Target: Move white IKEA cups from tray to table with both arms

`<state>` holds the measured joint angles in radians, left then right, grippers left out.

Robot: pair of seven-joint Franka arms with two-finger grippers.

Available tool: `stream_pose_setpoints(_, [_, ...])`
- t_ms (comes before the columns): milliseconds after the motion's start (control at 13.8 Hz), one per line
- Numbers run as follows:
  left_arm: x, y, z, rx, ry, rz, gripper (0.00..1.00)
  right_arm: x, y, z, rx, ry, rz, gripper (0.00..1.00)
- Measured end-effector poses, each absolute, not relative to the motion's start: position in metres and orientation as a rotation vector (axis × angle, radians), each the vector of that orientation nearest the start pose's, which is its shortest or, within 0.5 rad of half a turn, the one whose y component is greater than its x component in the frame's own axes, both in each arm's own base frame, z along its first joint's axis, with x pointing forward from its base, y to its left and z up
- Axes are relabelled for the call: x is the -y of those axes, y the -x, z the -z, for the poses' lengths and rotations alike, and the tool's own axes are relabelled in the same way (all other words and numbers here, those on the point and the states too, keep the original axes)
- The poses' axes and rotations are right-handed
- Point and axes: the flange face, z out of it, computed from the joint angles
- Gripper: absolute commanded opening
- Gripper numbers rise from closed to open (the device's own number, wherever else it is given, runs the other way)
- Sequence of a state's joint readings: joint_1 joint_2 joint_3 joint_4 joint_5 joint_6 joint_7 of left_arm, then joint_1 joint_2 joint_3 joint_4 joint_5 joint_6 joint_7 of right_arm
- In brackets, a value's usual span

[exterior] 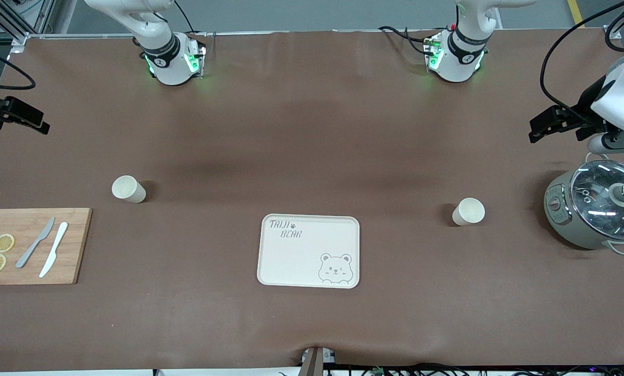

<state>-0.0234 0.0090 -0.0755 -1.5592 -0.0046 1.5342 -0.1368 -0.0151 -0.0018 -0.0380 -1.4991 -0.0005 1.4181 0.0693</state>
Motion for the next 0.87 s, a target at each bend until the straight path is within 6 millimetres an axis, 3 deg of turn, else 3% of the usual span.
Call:
stream_pose_setpoints(434, [0.055, -0.554, -0.616, 0.043, 3.088, -0.061, 1.0, 0.029, -0.536, -0.645, -0.193, 3.134, -0.138, 1.0])
stream_pose_setpoints(869, [0.051, -0.555, -0.632, 0.055, 3.09, -0.006, 1.0, 0.036, -0.536, -0.645, -0.214, 3.132, -0.143, 1.0])
